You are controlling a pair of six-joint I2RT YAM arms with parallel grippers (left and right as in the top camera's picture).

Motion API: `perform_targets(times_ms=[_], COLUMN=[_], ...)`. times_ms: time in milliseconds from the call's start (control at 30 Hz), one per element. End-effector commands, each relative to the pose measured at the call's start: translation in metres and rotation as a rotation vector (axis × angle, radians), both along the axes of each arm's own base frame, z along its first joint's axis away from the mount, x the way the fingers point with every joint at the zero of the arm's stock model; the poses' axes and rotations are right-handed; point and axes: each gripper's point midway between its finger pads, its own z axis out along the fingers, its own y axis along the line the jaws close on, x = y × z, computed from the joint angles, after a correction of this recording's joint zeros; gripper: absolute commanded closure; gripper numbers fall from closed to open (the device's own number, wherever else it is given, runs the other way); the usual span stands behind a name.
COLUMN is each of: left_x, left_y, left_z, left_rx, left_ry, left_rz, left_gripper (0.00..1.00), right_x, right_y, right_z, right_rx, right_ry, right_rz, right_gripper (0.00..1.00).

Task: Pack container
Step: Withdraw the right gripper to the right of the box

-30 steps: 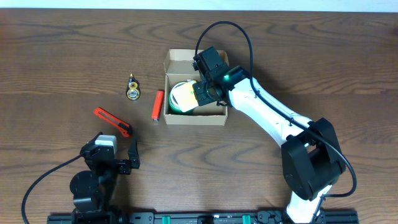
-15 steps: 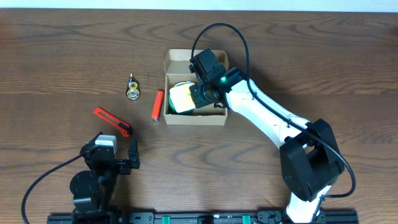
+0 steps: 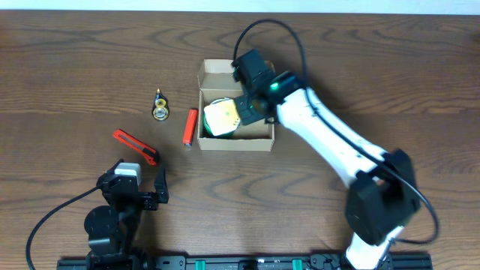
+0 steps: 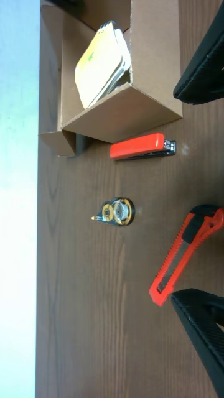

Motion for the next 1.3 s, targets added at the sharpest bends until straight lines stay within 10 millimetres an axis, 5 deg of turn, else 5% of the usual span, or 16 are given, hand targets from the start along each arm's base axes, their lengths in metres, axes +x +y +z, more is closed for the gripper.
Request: perform_targets(times_ms=[0, 200, 300, 433, 733, 767, 833, 933, 1267], left_x=[0.0, 0.0, 0.0, 0.0, 0.001, 0.001, 0.001, 0.001, 0.002], left_y=[0.002, 0.002, 0.002, 0.002, 0.01, 0.01, 0.01, 0.009, -0.001], left_z=[-0.01, -0.01, -0.01, -0.01, -0.01, -0.01, -0.01, -0.011, -0.001], left_rx=[-0.011, -0.011, -0.011, -0.011, 0.02, 0.02, 0.019, 0.019, -0.073], left_ry=[0.021, 0.021, 0.021, 0.021, 0.019, 0.018, 0.019, 0.019, -0.008], left_rz=[0.012, 0.012, 0.012, 0.012, 0.051, 0.051, 0.05, 0.049, 0.013], left_gripper=[0.05, 0.05, 0.05, 0.05, 0.05, 0.05, 0.05, 0.04, 0.04], right_x=[0.011, -0.018, -0.033, -0.055, -0.08, -0.08, -0.08, -0.08, -0.079], right_y=[-0.032, -0.089, -0.122, -0.139, -0.13, -0.129, -0.128, -0.127, -0.127], right_z=[0.096, 0.169, 0.184, 0.173, 0.123, 0.123, 0.124, 0.125, 0.125], right_rx=[0.094, 0.237, 0.212, 0.183, 0.228, 0.234, 0.243, 0.243, 0.243], right_ry=[-0.171, -0.244, -0.285, -0.272, -0.191, -0.189, -0.19, -0.193, -0.197], right_rz=[-0.008, 0.059, 0.032, 0.04, 0.091, 0.096, 0.1, 0.1, 0.101], right_gripper=[0.99, 0.98, 0.99, 0.98, 0.96, 0.87, 0.37, 0.06, 0.01])
